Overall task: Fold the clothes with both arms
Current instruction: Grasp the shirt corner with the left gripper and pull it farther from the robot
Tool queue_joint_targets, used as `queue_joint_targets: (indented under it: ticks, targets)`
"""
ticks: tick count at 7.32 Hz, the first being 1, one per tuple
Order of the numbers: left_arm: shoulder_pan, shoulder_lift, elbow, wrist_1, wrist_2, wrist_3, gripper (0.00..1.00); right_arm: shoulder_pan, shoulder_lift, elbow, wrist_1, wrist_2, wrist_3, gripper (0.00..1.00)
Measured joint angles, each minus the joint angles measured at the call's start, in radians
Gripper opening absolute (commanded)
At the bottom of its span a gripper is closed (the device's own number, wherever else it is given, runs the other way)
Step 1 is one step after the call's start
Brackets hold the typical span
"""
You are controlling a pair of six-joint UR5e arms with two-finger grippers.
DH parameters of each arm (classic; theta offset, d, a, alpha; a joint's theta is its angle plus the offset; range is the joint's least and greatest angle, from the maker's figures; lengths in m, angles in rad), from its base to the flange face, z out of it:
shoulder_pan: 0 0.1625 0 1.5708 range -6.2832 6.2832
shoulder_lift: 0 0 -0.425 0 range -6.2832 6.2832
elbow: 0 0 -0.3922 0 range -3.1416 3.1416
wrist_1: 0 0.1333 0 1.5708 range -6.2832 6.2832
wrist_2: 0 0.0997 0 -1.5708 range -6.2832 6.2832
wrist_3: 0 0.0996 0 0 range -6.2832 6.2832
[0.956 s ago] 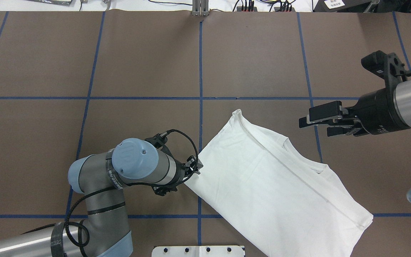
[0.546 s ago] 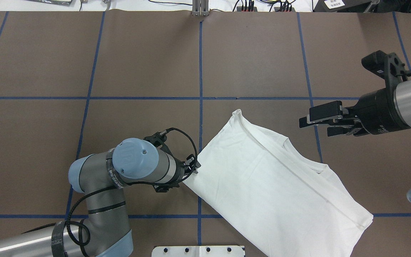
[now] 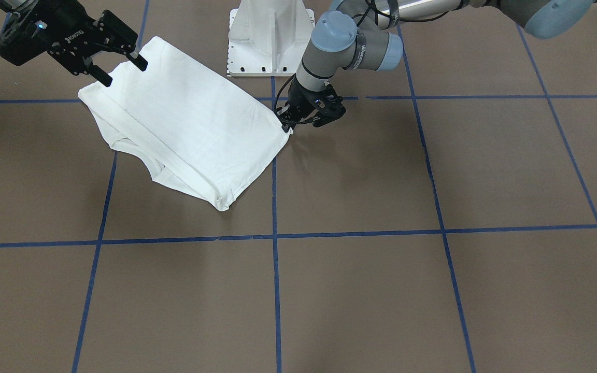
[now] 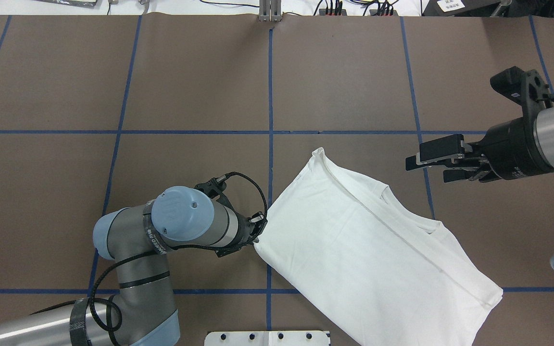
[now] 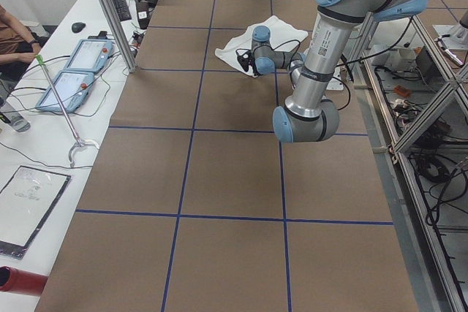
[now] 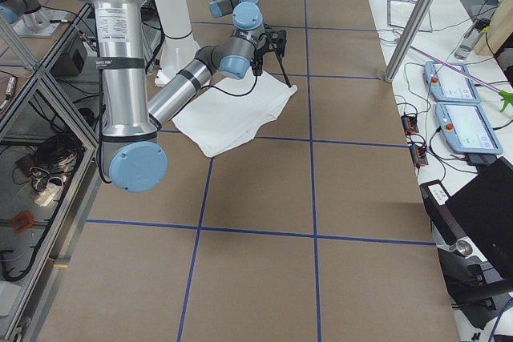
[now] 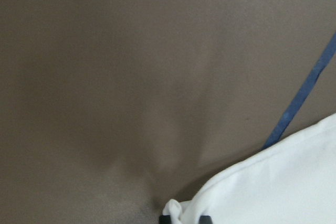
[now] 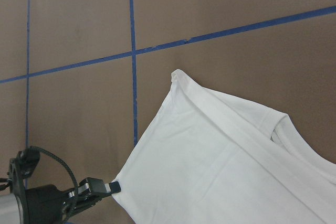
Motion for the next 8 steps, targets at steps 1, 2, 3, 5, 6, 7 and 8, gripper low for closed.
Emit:
queue_joint_targets:
  ticks: [1,2,3,5,6,7,8]
  targets:
    - [-0.001,0.001,-0.002,0.001,0.001,-0.002,0.0,0.002,-0.001,-0.001,0.0,0.0,0.0,1.0]
    - [-0.008,0.002,-0.006,0.004,0.001,-0.005,0.0,0.005,-0.001,-0.002,0.0,0.0,0.0,1.0]
    - [-0.029,0.004,-0.01,0.007,0.0,-0.004,0.0,0.006,0.0,-0.004,0.0,-0.002,0.0,1.0]
    - [-0.12,0.005,-0.007,0.014,-0.005,0.01,0.0,0.011,0.002,-0.01,0.0,-0.01,0.0,1.0]
    - [-0.177,0.006,-0.001,0.023,-0.006,0.041,0.0,0.017,0.003,-0.018,0.0,-0.011,-0.002,1.0]
    - [-0.237,0.004,0.017,0.034,-0.006,0.092,0.0,0.022,0.007,-0.032,0.0,-0.013,-0.005,1.0]
    - [-0.3,-0.013,0.07,0.038,-0.005,0.154,0.0,0.024,0.021,-0.05,0.0,-0.014,-0.008,1.0]
